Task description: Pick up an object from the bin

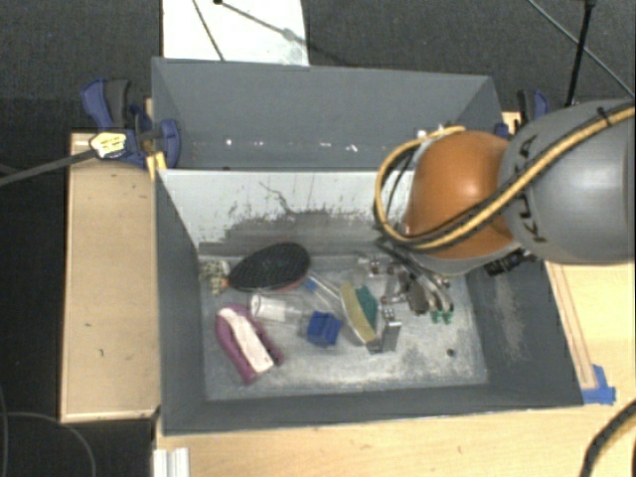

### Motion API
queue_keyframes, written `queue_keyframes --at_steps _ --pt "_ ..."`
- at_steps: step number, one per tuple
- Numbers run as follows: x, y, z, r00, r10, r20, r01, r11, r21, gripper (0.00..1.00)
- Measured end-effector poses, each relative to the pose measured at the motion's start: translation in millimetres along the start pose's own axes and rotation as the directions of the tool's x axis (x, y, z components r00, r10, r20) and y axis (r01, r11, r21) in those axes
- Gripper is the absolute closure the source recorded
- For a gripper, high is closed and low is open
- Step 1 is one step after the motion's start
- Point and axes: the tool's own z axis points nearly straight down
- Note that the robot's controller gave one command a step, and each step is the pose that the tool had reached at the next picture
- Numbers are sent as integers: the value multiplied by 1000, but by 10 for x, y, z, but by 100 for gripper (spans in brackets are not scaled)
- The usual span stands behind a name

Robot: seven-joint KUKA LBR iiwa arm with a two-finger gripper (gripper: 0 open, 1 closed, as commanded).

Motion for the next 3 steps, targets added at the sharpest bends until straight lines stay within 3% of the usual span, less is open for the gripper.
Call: queue_keyframes --at_steps 1,2,3 --pt "-49 5 617 996 85 22 -85 996 0 0" --pt "-58 6 579 996 84 25 -84 996 -1 100" --pt "101 -178 -582 996 93 15 -93 996 2 100"
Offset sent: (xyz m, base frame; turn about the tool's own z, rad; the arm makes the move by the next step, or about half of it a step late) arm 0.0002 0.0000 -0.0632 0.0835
